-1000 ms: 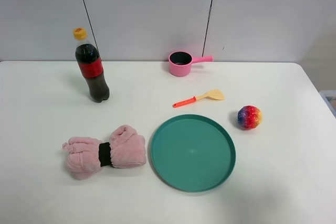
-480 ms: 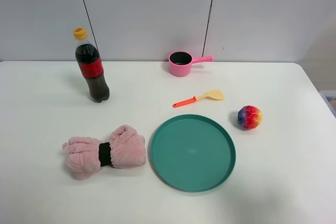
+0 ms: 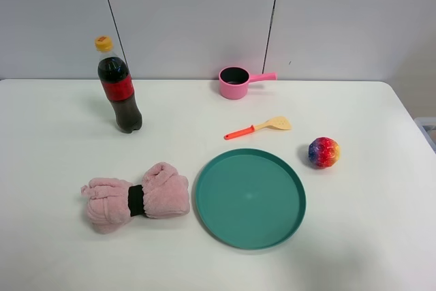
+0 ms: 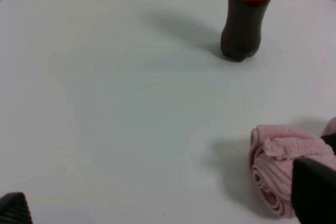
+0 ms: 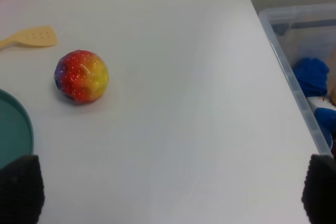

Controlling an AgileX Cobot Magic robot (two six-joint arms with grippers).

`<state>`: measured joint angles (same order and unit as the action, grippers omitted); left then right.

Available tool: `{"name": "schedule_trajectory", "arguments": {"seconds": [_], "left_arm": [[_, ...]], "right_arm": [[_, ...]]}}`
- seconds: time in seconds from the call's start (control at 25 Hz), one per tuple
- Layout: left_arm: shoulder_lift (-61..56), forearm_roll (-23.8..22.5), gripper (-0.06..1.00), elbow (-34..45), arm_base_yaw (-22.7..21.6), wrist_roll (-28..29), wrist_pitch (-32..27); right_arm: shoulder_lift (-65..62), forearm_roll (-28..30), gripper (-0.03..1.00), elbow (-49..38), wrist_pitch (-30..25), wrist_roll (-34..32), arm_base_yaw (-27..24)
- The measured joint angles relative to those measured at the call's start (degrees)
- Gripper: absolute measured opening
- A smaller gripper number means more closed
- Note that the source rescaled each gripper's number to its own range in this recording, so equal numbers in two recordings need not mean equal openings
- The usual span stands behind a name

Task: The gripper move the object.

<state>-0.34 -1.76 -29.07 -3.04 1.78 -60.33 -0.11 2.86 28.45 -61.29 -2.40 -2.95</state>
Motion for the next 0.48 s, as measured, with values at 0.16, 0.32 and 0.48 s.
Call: {"name": "schedule_trajectory", "arguments": {"seconds": [0.16,0.32,0.48], "left_arm": [[0.00,0.00,1.00,0.00,0.00,0.00,0.00],[0.00,0.00,1.00,0.00,0.00,0.00,0.00],[0.00,0.00,1.00,0.00,0.00,0.00,0.00]], "right_arm": [[0.00,0.00,1.00,0.00,0.00,0.00,0.00],[0.00,0.00,1.00,0.00,0.00,0.00,0.00],[0.00,0.00,1.00,0.00,0.00,0.00,0.00]]}}
